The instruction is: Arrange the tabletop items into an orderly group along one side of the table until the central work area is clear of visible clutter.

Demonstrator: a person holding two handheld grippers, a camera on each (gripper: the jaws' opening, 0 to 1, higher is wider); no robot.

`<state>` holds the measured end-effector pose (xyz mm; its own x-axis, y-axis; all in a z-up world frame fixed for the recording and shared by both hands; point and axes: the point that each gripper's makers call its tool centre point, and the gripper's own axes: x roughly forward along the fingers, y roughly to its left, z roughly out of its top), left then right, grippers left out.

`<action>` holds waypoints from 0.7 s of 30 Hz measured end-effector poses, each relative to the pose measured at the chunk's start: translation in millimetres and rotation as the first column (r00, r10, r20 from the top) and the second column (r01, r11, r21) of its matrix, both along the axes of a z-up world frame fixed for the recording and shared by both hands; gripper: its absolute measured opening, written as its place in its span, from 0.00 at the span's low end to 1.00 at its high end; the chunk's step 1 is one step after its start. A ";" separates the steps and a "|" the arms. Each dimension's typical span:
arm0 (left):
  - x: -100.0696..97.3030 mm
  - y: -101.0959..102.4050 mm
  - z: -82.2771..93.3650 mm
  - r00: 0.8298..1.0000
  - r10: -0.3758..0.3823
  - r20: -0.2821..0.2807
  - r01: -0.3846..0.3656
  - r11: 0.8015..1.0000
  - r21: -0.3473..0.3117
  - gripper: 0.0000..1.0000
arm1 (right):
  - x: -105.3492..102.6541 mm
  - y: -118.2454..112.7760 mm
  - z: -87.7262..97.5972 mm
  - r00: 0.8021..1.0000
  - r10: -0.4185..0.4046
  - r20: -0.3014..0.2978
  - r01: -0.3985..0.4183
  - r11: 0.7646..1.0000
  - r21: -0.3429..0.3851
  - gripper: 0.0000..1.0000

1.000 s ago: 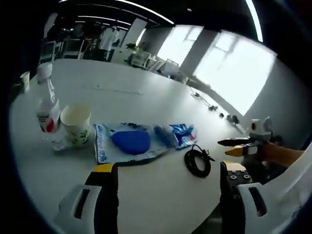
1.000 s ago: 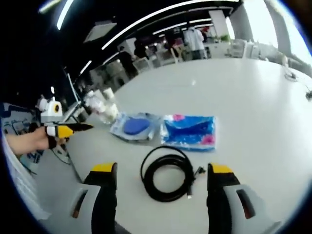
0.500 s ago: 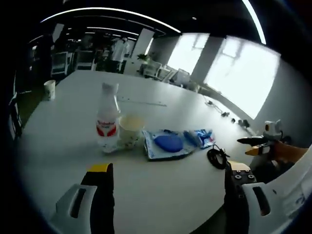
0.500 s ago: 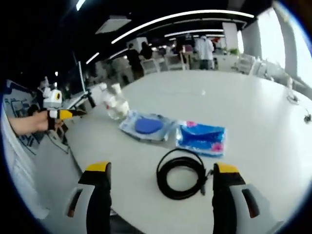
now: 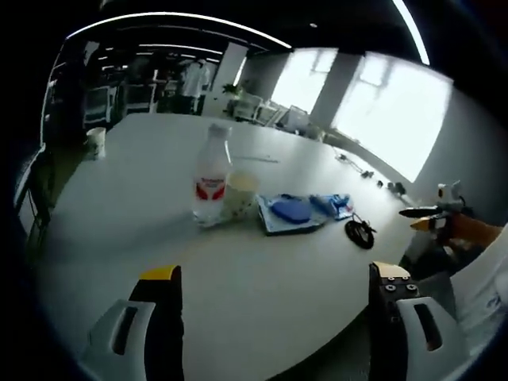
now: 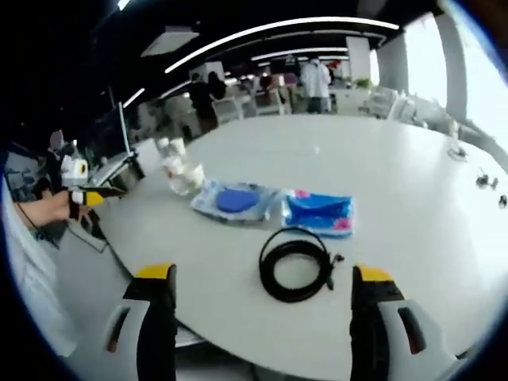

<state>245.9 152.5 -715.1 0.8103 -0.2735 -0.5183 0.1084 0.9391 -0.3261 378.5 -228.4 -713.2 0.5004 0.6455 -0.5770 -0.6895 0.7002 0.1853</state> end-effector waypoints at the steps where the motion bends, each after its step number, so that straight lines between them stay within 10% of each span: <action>1: -2.8 2.7 1.2 1.000 0.006 0.000 -0.006 1.000 0.000 0.96 | -2.2 -3.9 0.1 1.000 -0.013 -0.004 0.013 1.000 0.003 0.90; 21: -5.3 -31.3 -7.1 0.997 0.005 -0.078 -0.008 0.999 -0.047 0.97 | 10.4 -26.4 -11.5 0.993 -0.076 -0.086 0.078 0.997 0.027 0.89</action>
